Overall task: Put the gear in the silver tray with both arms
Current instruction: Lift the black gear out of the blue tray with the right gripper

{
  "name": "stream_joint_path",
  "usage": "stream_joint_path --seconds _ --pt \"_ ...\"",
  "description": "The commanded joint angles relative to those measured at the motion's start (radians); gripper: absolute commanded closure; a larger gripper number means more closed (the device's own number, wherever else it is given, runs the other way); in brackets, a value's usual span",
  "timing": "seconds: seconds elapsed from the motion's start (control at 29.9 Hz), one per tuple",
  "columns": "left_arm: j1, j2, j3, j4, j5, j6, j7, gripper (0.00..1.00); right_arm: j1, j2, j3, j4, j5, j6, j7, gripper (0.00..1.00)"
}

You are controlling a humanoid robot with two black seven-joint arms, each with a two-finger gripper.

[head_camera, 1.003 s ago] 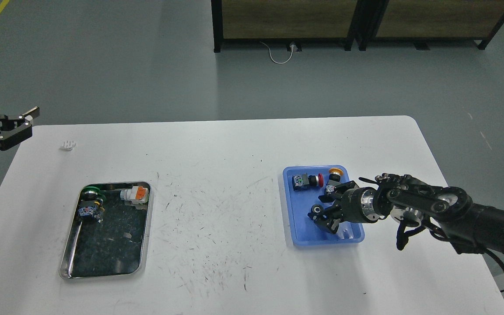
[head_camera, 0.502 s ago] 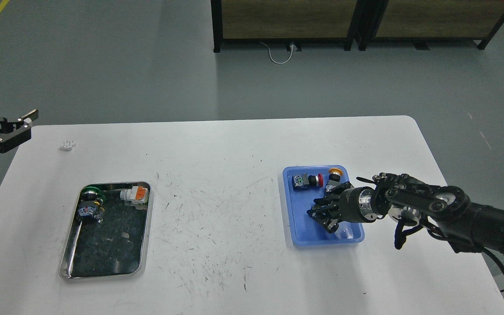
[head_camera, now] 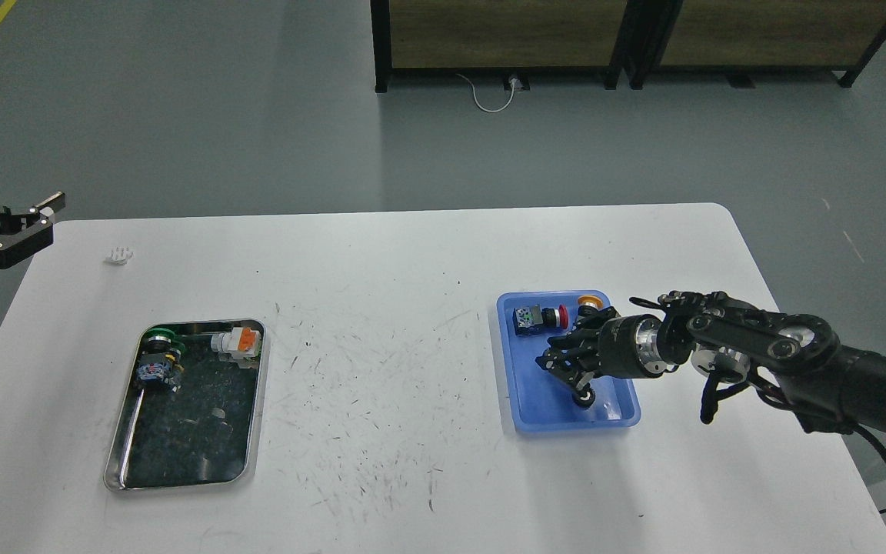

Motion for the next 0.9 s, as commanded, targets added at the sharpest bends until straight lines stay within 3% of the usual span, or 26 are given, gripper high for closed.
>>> stream_joint_path --seconds 0.0,0.87 --pt "0.000 0.000 -0.002 0.001 -0.002 0.006 0.000 0.03 0.052 0.007 0.008 0.015 0.005 0.011 0.002 0.83" --pt "0.014 0.014 -0.005 0.003 -0.043 0.087 0.005 0.03 0.188 0.403 -0.179 -0.042 0.015 0.011 0.001 0.80"
